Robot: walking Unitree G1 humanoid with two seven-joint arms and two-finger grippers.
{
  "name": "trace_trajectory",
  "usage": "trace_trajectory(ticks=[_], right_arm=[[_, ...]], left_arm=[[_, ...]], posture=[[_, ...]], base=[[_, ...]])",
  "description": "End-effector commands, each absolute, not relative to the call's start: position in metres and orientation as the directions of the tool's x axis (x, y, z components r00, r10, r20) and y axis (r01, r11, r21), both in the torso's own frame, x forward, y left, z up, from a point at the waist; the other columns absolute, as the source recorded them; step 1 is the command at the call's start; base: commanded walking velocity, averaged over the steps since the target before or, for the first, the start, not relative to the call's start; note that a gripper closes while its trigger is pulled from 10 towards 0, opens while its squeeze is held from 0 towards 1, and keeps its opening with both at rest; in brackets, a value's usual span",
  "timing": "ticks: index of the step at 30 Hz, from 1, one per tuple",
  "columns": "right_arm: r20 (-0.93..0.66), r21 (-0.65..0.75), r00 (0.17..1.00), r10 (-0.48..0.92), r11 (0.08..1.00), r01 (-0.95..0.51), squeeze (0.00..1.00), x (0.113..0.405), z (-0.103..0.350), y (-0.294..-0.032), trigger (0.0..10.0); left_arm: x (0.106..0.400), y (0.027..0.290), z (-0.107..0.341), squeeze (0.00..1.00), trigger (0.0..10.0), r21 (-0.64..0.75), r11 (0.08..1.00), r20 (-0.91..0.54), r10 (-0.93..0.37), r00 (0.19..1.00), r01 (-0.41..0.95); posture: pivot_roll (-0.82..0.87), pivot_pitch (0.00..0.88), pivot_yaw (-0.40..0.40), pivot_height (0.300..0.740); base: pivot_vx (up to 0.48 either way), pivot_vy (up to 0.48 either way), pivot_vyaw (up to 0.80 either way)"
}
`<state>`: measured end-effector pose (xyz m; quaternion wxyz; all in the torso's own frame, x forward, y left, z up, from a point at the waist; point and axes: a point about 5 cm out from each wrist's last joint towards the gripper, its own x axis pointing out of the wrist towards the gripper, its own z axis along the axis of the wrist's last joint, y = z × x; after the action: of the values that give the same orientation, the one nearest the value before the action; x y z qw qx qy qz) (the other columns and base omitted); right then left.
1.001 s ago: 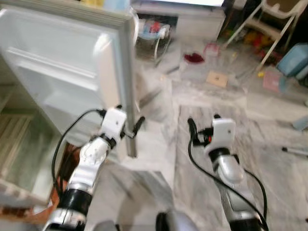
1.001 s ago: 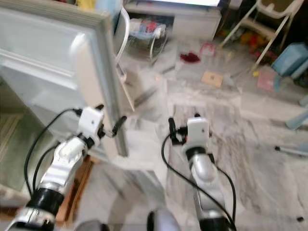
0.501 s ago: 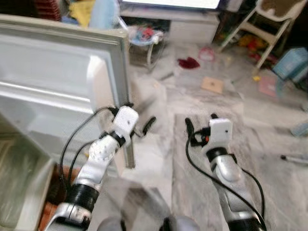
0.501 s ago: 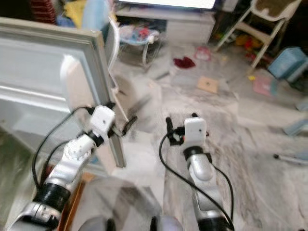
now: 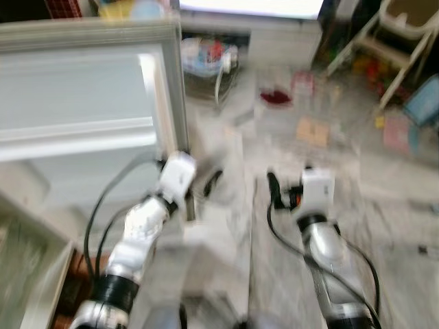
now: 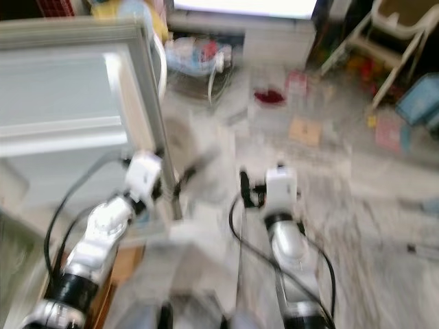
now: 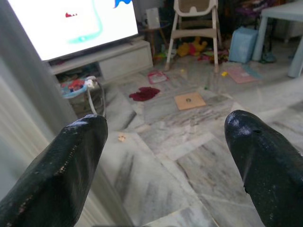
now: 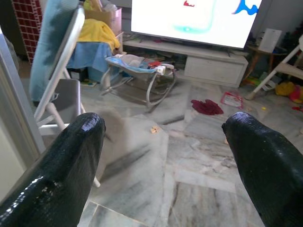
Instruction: Restocking fridge
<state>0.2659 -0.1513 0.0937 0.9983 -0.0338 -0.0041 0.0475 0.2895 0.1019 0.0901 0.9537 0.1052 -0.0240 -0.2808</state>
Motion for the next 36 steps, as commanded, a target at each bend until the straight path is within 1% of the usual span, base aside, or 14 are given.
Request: trace_trajectory(ticks=[1, 5, 10, 12, 16, 21, 28, 31, 36], right_arm=[[-0.015, -0.073, 0.997, 0.071, 0.995, -0.072, 0.0, 0.264, 0.089, -0.159, 10.0], [-0.025, -0.07, 0.997, 0.075, 0.995, -0.077, 0.0, 0.266, 0.088, -0.157, 10.0], [-0.021, -0.07, 0.996, 0.082, 0.994, -0.084, 0.0, 0.27, 0.088, -0.155, 10.0], [0.0, -0.068, 0.996, 0.084, 0.994, -0.083, 0.0, 0.276, 0.093, -0.152, 10.0], [0.008, -0.068, 0.997, 0.076, 0.995, -0.076, 0.0, 0.277, 0.096, -0.154, 10.0], [0.02, -0.082, 0.996, 0.081, 0.993, -0.08, 0.0, 0.277, 0.099, -0.154, 10.0], [0.024, -0.08, 0.997, 0.07, 0.994, -0.068, 0.0, 0.277, 0.101, -0.155, 10.0], [0.013, -0.076, 0.998, 0.064, 0.995, -0.063, 0.0, 0.274, 0.097, -0.155, 10.0], [0.012, -0.064, 0.998, 0.067, 0.996, -0.066, 0.0, 0.272, 0.097, -0.149, 10.0]], left_arm=[[0.286, 0.1, 0.089, 0.0, 10.0, 0.223, 0.814, -0.021, -0.547, 0.837, 0.537], [0.282, 0.113, 0.087, 0.0, 10.0, 0.211, 0.834, -0.025, -0.517, 0.856, 0.51], [0.286, 0.124, 0.095, 0.0, 10.0, 0.214, 0.858, -0.011, -0.476, 0.879, 0.467], [0.287, 0.13, 0.1, 0.0, 10.0, 0.234, 0.863, 0.0, -0.46, 0.888, 0.448], [0.285, 0.133, 0.103, 0.0, 10.0, 0.229, 0.874, 0.001, -0.441, 0.897, 0.429], [0.28, 0.132, 0.108, 0.0, 10.0, 0.233, 0.866, 0.005, -0.457, 0.89, 0.443], [0.278, 0.127, 0.101, 0.0, 10.0, 0.202, 0.866, -0.013, -0.465, 0.885, 0.458], [0.279, 0.115, 0.102, 0.0, 10.0, 0.187, 0.854, -0.014, -0.491, 0.871, 0.485], [0.282, 0.109, 0.102, 0.0, 10.0, 0.174, 0.85, -0.008, -0.504, 0.864, 0.498]], posture=[[0.01, 0.086, -0.047, 0.74], [0.04, 0.08, -0.058, 0.74], [0.05, 0.074, -0.06, 0.74], [0.06, 0.079, -0.047, 0.74], [0.06, 0.087, -0.044, 0.74], [0.05, 0.097, -0.051, 0.74], [0.02, 0.102, -0.046, 0.74], [0.02, 0.091, -0.044, 0.74], [0.01, 0.084, -0.043, 0.74]], base=[[0.0, 0.0, 0.0], [0.0, -0.15, -0.8], [0.0, -0.296, -0.8], [0.338, -0.266, -0.8], [0.385, -0.259, -0.8], [0.452, 0.0, -0.8], [0.465, 0.0, -0.8], [0.466, 0.0, -0.8], [0.478, 0.0, -0.8]])
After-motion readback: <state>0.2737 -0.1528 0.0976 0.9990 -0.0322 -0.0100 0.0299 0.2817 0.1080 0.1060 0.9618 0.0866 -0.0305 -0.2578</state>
